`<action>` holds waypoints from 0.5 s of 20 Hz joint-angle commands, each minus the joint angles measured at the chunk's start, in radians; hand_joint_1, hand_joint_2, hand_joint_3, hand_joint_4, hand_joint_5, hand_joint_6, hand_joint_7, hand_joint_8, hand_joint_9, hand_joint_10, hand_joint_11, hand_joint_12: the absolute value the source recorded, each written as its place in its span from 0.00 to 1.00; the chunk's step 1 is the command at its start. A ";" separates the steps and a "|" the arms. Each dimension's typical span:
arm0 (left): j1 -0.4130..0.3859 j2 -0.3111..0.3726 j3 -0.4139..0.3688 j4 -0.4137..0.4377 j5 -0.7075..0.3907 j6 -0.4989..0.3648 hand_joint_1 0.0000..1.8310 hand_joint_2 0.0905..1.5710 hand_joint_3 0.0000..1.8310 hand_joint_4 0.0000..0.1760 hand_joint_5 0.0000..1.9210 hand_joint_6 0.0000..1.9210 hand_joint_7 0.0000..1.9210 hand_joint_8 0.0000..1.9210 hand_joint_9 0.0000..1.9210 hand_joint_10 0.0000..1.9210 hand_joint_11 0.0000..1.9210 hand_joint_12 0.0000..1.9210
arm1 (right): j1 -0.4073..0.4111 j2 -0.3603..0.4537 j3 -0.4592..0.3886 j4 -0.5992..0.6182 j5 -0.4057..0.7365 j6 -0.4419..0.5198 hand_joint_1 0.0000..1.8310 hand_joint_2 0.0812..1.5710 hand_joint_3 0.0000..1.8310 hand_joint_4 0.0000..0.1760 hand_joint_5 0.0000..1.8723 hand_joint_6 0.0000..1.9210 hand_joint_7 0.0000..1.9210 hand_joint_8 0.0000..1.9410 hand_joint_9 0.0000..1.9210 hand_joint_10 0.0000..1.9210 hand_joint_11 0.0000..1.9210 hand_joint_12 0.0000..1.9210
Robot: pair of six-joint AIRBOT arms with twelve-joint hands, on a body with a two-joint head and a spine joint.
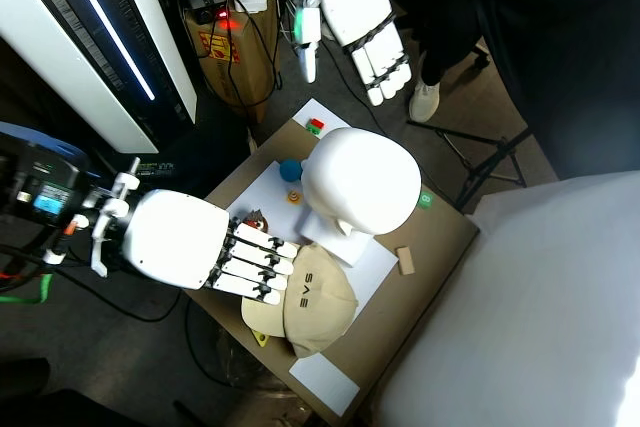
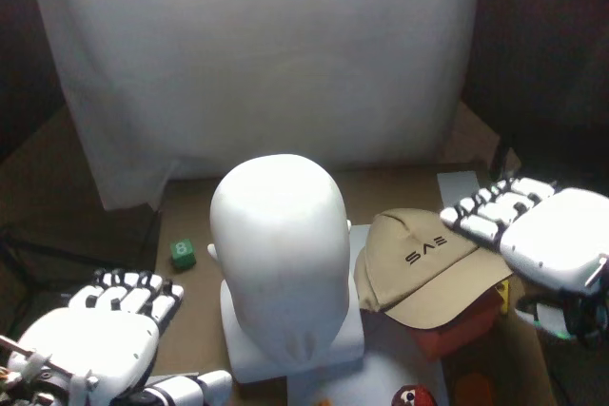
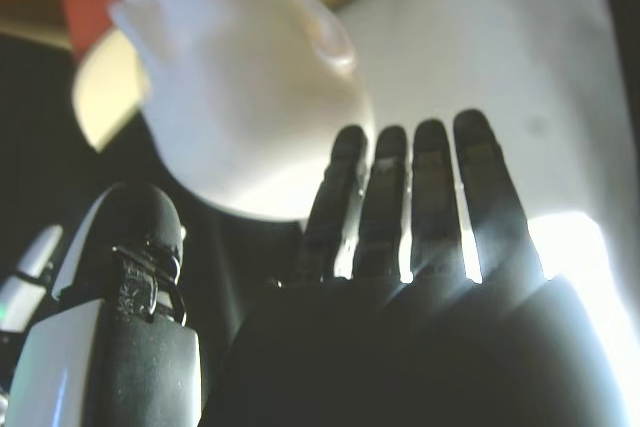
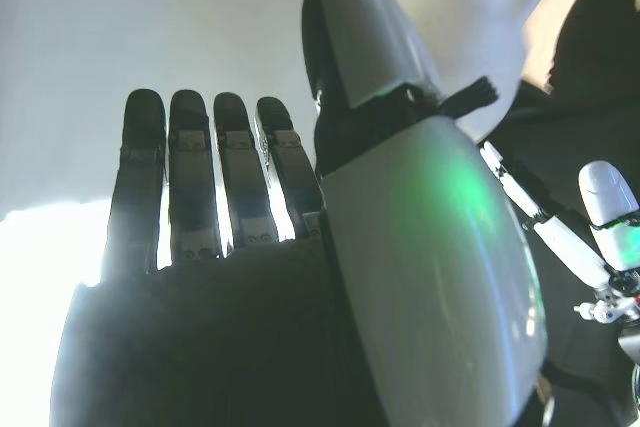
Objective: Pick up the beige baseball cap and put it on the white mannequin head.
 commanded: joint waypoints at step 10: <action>0.032 -0.137 0.165 0.098 -0.215 -0.105 0.00 0.73 0.00 0.00 0.05 0.01 0.01 0.00 0.00 0.00 0.02 0.02 | -0.052 -0.210 0.291 -0.102 0.087 0.086 0.65 0.73 0.00 0.00 0.06 0.00 0.08 0.00 0.08 0.00 0.00 0.23</action>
